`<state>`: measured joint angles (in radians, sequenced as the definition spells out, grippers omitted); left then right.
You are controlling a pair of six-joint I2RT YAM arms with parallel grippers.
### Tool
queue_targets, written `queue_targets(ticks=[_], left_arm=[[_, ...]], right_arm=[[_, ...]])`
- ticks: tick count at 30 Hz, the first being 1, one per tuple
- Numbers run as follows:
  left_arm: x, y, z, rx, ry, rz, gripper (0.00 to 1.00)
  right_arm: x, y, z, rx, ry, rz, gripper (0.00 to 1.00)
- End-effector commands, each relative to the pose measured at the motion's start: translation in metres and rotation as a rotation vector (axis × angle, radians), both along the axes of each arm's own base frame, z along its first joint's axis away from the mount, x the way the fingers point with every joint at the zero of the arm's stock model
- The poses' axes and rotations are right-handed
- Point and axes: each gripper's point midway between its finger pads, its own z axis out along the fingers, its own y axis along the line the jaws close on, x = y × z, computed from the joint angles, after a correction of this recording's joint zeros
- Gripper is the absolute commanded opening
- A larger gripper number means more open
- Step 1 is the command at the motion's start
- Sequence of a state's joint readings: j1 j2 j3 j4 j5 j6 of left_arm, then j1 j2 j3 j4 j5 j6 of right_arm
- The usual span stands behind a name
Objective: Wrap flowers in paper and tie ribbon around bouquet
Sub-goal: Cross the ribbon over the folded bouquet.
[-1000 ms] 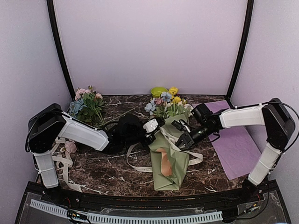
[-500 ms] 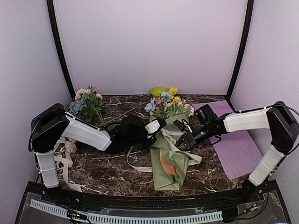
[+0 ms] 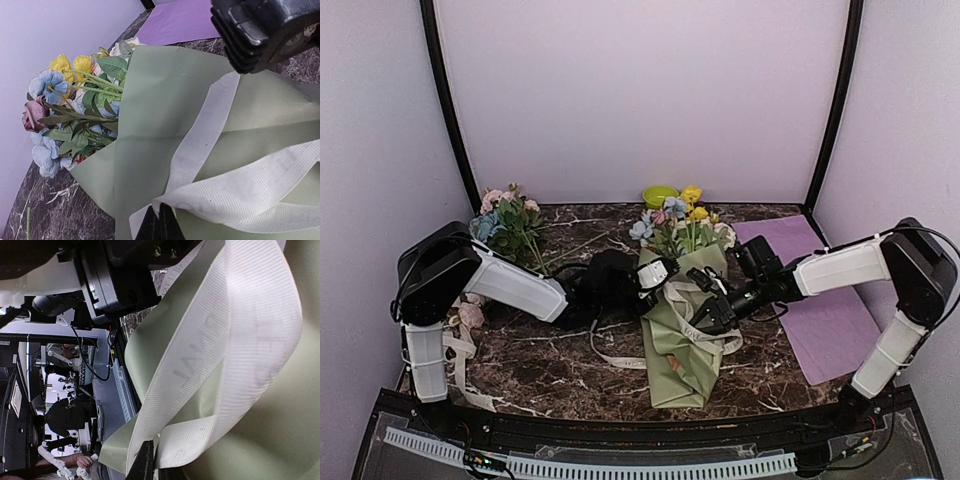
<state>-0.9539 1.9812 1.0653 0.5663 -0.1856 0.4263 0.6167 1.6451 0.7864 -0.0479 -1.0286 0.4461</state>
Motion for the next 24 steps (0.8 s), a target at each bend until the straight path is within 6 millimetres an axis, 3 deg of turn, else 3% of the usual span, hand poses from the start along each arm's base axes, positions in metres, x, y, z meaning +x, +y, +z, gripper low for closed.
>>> queue_targets(ticks=[1, 7, 12, 15, 18, 21, 24], left_arm=[[0.003, 0.001, 0.001, 0.014, 0.022, 0.038, 0.08], [0.0, 0.009, 0.007, 0.034, 0.056, 0.057, 0.45], [-0.009, 0.022, 0.009, 0.074, 0.059, 0.028, 0.65], [-0.012, 0.033, 0.015, 0.077, 0.038, 0.037, 0.69], [-0.021, 0.037, 0.039, 0.013, 0.013, 0.014, 0.7], [-0.047, 0.033, 0.064, -0.058, 0.023, -0.096, 0.7], [-0.084, 0.018, 0.077, -0.046, 0.041, -0.228, 0.58]], right_arm=[[0.002, 0.003, -0.013, -0.04, -0.003, 0.017, 0.05], [0.01, 0.001, -0.018, -0.062, 0.011, -0.016, 0.02], [0.023, -0.007, -0.02, -0.08, 0.007, -0.081, 0.01], [0.028, -0.01, -0.021, -0.079, 0.015, -0.11, 0.0], [0.029, -0.011, -0.027, -0.098, 0.026, -0.12, 0.0], [0.029, -0.011, -0.031, -0.104, 0.034, -0.121, 0.0], [0.028, -0.012, -0.035, -0.113, 0.041, -0.121, 0.0]])
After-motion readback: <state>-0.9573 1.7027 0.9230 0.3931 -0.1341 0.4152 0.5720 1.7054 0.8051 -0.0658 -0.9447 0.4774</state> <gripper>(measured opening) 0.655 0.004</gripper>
